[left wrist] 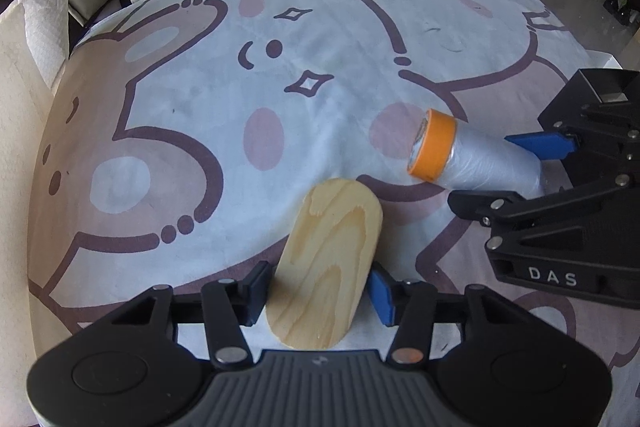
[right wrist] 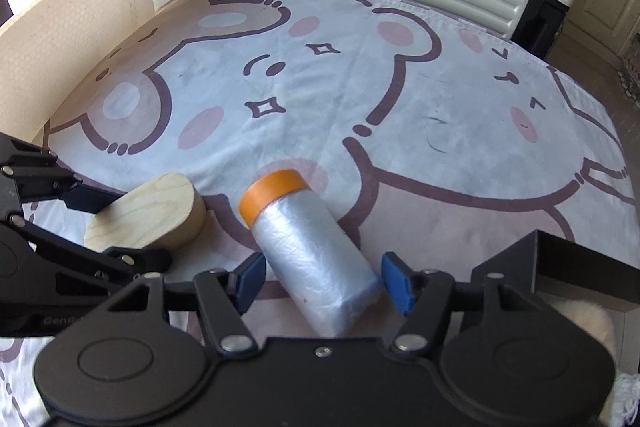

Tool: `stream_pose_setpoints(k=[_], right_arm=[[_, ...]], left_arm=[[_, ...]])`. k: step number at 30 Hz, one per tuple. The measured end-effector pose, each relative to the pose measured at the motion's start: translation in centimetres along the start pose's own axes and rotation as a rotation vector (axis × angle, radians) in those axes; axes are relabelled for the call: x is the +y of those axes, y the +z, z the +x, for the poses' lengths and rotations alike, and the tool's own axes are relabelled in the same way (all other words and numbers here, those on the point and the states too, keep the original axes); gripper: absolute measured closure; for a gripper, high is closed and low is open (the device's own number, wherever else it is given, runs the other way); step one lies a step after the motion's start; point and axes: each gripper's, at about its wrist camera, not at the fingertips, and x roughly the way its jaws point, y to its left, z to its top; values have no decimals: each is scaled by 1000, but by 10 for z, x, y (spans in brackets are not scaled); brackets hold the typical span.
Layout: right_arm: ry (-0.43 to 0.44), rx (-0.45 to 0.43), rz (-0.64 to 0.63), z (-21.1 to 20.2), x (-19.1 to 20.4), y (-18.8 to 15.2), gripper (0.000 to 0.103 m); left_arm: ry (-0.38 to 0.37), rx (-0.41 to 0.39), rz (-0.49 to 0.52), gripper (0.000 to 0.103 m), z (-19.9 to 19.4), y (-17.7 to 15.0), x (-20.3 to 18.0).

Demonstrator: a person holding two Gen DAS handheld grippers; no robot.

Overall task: Organize objects
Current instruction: 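Close the right tool around the plastic-wrapped bottle while the left tool holds the block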

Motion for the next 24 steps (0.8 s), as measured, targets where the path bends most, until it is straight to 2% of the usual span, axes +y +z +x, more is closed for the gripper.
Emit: stream_pose_setpoints(k=[11, 20, 24], right_arm=[[70, 23, 70, -17, -3, 2, 61], [65, 10, 105, -42, -6, -4, 61], [73, -1, 105, -54, -4, -6, 61]], left_arm=[[37, 20, -81, 52, -10, -2, 5], [53, -14, -134, 55, -40, -4, 5], [56, -5, -139, 55, -49, -9, 2]])
